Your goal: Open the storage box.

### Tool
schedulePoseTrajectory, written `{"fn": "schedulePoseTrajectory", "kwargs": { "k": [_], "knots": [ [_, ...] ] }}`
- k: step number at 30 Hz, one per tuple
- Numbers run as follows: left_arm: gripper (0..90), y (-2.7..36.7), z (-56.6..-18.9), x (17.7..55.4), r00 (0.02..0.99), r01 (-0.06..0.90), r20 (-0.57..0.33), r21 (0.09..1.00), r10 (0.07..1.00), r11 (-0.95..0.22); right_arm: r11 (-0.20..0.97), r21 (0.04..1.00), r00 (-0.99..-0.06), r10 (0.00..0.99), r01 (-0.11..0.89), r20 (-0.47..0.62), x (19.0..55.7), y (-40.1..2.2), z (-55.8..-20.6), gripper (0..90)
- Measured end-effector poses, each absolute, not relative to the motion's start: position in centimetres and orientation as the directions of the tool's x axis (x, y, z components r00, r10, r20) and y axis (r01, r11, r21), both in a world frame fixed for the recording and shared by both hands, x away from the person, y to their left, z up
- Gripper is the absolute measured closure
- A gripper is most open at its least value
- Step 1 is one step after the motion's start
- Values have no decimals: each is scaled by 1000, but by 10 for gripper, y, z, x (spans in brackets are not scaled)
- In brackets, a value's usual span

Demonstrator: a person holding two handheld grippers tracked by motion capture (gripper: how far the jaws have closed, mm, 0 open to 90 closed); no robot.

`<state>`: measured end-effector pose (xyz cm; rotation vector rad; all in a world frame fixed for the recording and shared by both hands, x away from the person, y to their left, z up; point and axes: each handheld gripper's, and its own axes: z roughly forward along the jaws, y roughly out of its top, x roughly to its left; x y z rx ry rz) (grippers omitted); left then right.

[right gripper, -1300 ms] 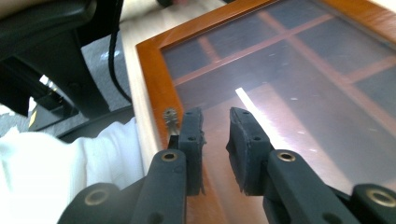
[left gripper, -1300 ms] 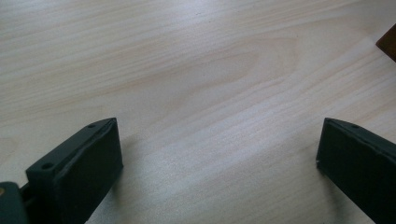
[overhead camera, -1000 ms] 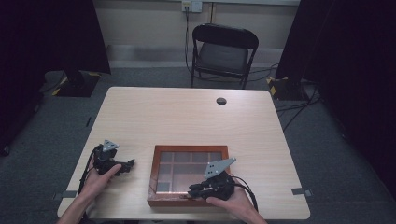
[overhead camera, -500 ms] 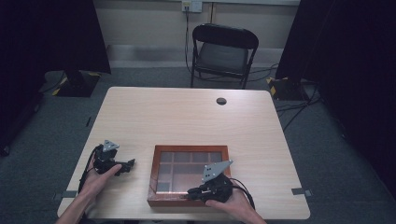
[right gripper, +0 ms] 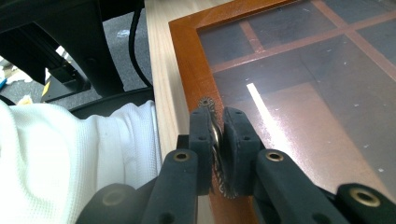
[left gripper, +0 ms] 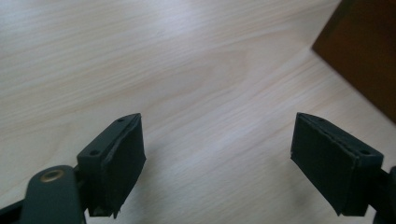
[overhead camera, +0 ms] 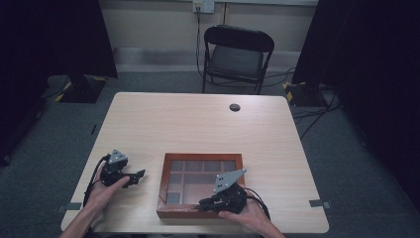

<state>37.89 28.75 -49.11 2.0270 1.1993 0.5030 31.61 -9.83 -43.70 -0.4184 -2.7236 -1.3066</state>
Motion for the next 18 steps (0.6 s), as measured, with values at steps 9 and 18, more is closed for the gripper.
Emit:
{"fn": "schedulePoseTrajectory", "kwargs": {
  "k": [9, 18],
  "knots": [
    [206, 278, -470, 364, 559, 514, -71, 811, 826, -278, 575, 765, -956, 208, 292, 208, 317, -100, -425, 827],
    [202, 266, -468, 358, 655, 487, -104, 816, 749, -312, 573, 765, -955, 209, 295, 211, 320, -99, -414, 826]
  ]
}}
